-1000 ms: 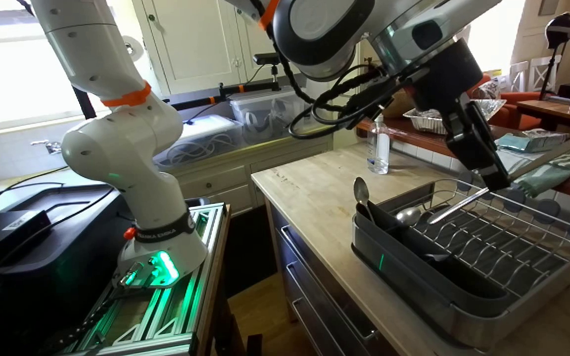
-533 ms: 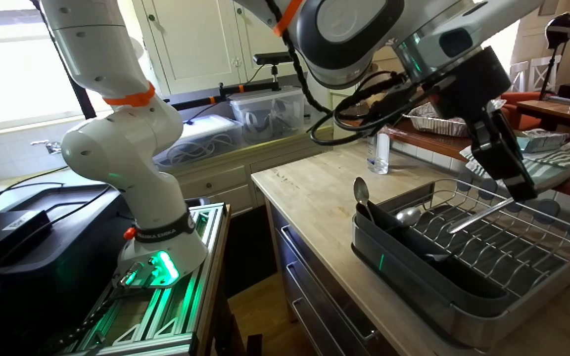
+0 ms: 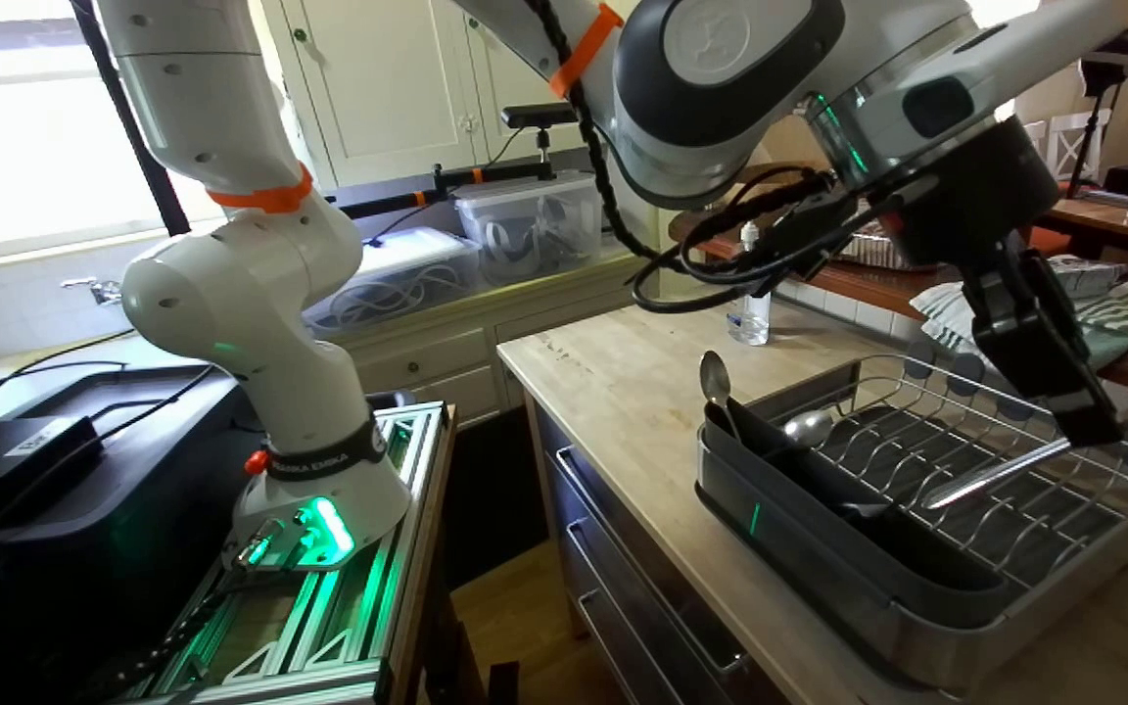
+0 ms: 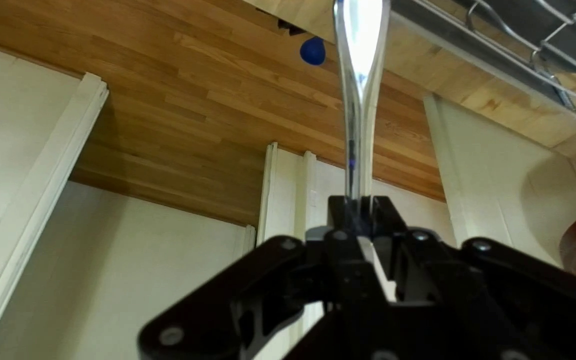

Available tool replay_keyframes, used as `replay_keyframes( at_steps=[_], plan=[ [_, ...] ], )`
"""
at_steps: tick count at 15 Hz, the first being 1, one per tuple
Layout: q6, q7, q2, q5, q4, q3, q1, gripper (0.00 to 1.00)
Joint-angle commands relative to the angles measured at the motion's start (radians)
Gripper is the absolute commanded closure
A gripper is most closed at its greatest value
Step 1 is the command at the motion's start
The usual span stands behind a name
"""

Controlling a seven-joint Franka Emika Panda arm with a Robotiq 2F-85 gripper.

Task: Pick up the knife from the counter and put it on the dish dryer

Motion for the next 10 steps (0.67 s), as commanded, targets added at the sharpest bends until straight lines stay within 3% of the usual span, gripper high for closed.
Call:
replay_keyframes(
  at_steps=[1, 10],
  plan=[
    [0.045, 0.115, 0.039, -0.118, 0.022, -0.028, -0.004, 0.96],
    [0.125, 0.259, 0.099, -0.196, 0.023, -0.047, 0.009, 0.96]
  ],
)
